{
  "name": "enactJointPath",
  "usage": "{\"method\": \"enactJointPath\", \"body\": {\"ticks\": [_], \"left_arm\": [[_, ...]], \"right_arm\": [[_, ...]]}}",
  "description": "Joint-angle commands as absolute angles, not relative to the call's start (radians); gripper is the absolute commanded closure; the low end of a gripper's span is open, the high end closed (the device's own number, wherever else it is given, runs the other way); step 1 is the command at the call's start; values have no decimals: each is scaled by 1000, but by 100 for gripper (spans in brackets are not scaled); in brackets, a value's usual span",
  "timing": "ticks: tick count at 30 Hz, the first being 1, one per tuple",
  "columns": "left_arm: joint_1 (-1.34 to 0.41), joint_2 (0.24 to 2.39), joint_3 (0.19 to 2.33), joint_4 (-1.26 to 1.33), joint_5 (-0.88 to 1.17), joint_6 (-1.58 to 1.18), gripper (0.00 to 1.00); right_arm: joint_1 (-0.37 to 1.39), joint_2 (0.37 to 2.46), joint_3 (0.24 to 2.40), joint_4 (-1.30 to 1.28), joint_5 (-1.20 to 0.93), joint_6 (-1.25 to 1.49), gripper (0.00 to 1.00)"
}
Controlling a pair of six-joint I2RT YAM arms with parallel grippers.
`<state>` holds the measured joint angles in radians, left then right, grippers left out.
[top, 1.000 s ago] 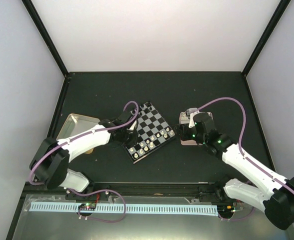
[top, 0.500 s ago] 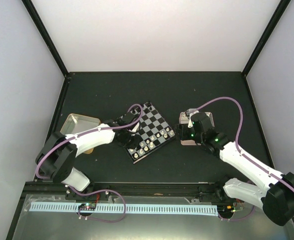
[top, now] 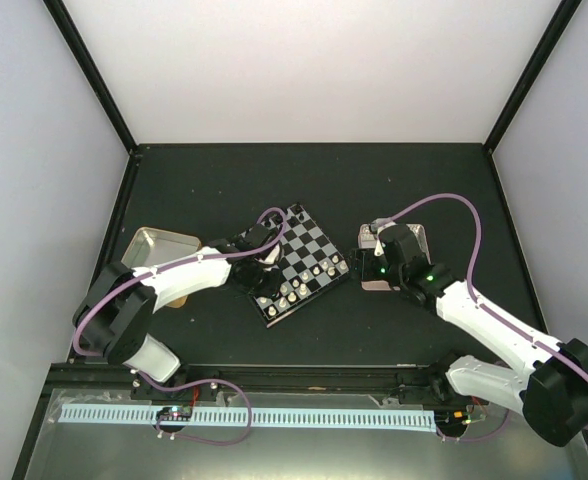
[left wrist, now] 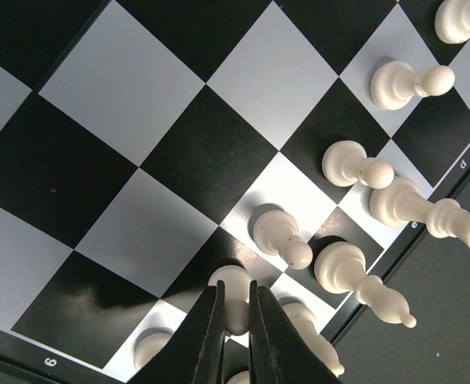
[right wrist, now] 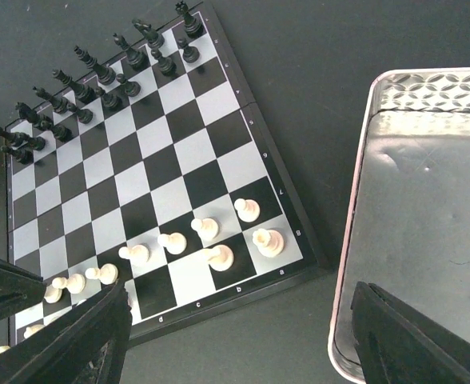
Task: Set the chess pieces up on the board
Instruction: Place the chess piece on the chessboard.
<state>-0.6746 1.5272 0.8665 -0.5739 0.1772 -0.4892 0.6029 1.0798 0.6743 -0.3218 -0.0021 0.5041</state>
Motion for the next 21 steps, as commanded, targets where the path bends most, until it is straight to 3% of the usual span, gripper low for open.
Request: {"method": "enactJointPath", "body": {"ticks": [1, 11, 15, 21], "left_arm": [[-678, 1542, 869, -571, 184, -477, 90], [-679, 1481, 904, -617, 162, -475, 73], [-680, 1430, 922, -640, 131, -480, 70], [-677, 1254, 914, -625, -10, -515, 73]], "right_arm": [[607, 1083, 690, -317, 11, 512, 24], [600, 1062, 733, -393, 188, 610, 23], [542, 1079, 755, -425, 241, 687, 23], [359, 1215, 806, -416, 159, 801, 23]]}}
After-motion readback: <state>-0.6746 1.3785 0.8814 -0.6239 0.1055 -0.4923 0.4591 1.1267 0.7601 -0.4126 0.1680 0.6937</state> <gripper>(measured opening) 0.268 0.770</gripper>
